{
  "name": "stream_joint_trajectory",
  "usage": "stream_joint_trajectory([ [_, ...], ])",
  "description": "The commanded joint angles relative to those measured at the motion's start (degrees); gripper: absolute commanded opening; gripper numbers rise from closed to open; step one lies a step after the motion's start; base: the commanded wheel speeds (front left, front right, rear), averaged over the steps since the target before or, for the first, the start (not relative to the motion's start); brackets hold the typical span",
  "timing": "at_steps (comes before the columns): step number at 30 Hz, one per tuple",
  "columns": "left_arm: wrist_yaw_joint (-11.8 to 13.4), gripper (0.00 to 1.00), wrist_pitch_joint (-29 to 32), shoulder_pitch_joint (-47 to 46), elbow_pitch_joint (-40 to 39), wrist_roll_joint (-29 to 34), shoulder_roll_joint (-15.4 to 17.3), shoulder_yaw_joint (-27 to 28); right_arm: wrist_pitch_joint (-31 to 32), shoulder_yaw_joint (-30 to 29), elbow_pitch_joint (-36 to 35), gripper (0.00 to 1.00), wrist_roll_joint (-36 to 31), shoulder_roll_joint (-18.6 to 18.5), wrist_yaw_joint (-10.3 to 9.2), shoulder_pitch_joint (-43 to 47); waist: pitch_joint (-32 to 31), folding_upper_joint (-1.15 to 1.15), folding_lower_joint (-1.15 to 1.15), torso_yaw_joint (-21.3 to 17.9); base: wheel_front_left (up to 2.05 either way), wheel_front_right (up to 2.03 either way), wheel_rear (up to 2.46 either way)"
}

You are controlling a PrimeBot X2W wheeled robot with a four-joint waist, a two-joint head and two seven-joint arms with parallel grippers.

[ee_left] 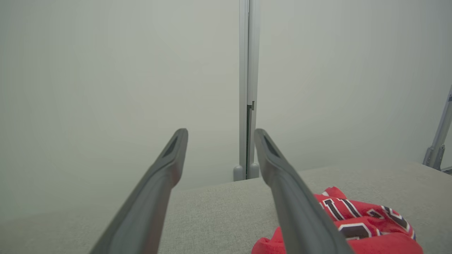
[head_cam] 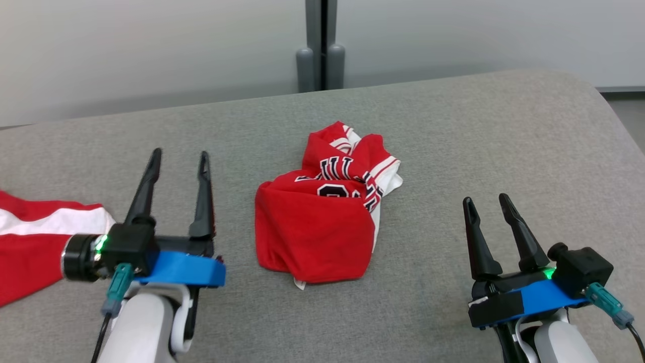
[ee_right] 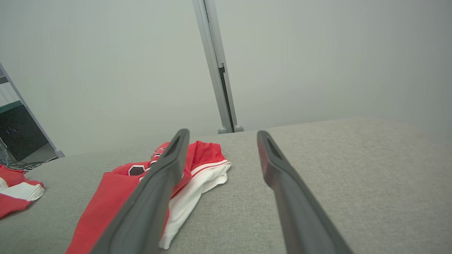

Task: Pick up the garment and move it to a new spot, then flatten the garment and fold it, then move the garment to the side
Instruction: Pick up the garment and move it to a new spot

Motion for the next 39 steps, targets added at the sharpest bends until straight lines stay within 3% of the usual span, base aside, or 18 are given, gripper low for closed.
stream_joint_trajectory([
  [1,0.2,1.0,-0.2,1.7,-0.7,0.7,0.3,1.2,-0.2,-0.3,0.1,1.0,-0.6,-0.1,0.03,0.7,-0.3,0.0,0.01,0.7,0.0,0.0,0.0],
  [16,-1.9,1.0,-0.2,11.9,-3.5,3.9,-1.7,8.6,-0.2,-2.9,0.9,1.0,-2.9,-0.1,0.03,4.1,-4.3,0.0,0.01,5.3,0.0,0.0,0.0],
  [39,-4.2,1.0,-0.2,14.8,-1.2,5.5,-3.7,12.3,-0.2,-4.1,2.0,1.0,-5.1,-0.1,0.03,6.3,-5.7,0.0,0.01,5.3,0.0,0.0,0.0],
])
